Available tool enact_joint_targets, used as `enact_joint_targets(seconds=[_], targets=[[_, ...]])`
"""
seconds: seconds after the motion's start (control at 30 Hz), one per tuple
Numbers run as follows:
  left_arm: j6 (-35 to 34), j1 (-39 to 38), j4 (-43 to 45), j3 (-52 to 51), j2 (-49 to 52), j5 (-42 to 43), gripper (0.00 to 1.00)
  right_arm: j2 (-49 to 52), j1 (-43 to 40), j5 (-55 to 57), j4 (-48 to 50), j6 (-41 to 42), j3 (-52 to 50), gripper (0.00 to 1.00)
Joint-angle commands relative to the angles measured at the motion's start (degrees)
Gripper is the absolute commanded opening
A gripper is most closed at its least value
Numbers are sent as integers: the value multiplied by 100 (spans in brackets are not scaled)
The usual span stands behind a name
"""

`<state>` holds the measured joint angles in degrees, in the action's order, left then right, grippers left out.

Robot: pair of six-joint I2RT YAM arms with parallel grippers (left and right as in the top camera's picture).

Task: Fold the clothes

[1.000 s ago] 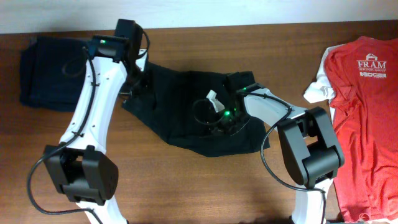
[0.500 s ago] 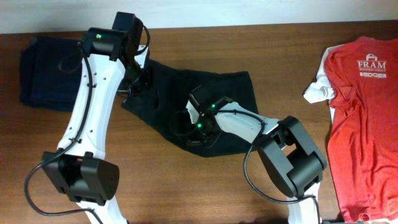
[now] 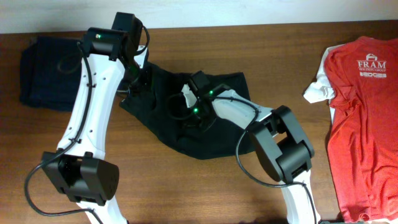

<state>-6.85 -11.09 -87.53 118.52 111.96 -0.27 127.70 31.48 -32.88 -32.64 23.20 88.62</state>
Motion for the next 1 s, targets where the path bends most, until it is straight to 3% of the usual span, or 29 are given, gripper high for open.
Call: enact_joint_targets(seconds=[0.0,0.1,0.2,0.33,0.53,0.57,0.73,0.8,0.87,0.97], targets=[[11,11,-20,168,-140,-22,2,-251,-682,-269,-452,-197,826,4],[11,11,-20,168,-140,-20,2,-181,-1165,-258,-380,-192,1204,4],[11,11,-24,168,-140,-20,2,315,-1032,-319,-2,-173,1204,4],[11,11,-59,168,-140,-20,2,955,-691,-682,1213,-170,1204,4],[11,11,-127,162,-140,-20,2,1156,-378,916,2664,90,1204,4],[11,11,-129,162,-140,-20,2,1156,-337,1394,2673,348,1204,4],[11,11,-129,162,-140,-20,2,1440,39,1521,2796,337,1200,4],[11,11,-127,162,-140,-22,2,1180,-149,872,2859,-232,1211,4],[11,11,-103,162,-140,-22,2,673,-584,332,2741,-304,1211,12],[9,11,4,162,-140,-271,2,-682,-1843,339,468,-892,1211,11]])
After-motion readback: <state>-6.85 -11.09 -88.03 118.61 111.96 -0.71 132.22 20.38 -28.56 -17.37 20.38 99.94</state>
